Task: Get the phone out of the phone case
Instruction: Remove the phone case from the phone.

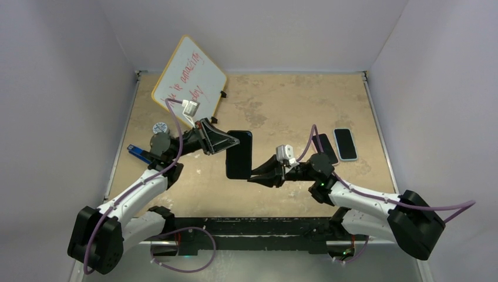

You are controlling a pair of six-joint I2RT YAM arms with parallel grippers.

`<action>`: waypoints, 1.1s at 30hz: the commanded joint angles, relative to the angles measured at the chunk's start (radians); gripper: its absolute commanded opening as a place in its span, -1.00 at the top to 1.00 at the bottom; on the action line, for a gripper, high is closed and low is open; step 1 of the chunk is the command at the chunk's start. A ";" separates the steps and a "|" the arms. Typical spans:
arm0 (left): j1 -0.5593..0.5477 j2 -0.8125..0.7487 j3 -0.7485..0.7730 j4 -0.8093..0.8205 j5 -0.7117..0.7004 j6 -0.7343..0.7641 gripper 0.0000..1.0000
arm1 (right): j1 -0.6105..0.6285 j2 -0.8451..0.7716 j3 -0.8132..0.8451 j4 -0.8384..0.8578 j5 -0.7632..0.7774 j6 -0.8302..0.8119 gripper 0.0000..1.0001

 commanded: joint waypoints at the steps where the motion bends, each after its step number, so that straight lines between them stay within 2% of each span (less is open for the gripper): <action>1: -0.005 -0.010 0.005 0.116 0.012 -0.056 1.00 | -0.012 0.020 0.024 0.218 0.090 0.125 0.74; 7: -0.022 -0.028 -0.040 0.124 -0.005 -0.050 1.00 | -0.018 0.023 0.020 0.274 0.225 0.238 0.72; 16: -0.118 0.019 -0.058 0.189 -0.032 -0.060 1.00 | -0.052 0.016 0.025 0.294 0.307 0.287 0.79; 21: -0.120 0.022 -0.094 0.275 -0.030 -0.123 1.00 | -0.113 0.070 -0.015 0.435 0.292 0.357 0.87; 25: -0.127 0.038 -0.097 0.284 -0.024 -0.157 1.00 | -0.145 0.119 -0.032 0.549 0.265 0.404 0.91; 33: -0.145 0.075 -0.090 0.324 -0.010 -0.211 1.00 | -0.168 0.137 0.006 0.529 0.239 0.380 0.90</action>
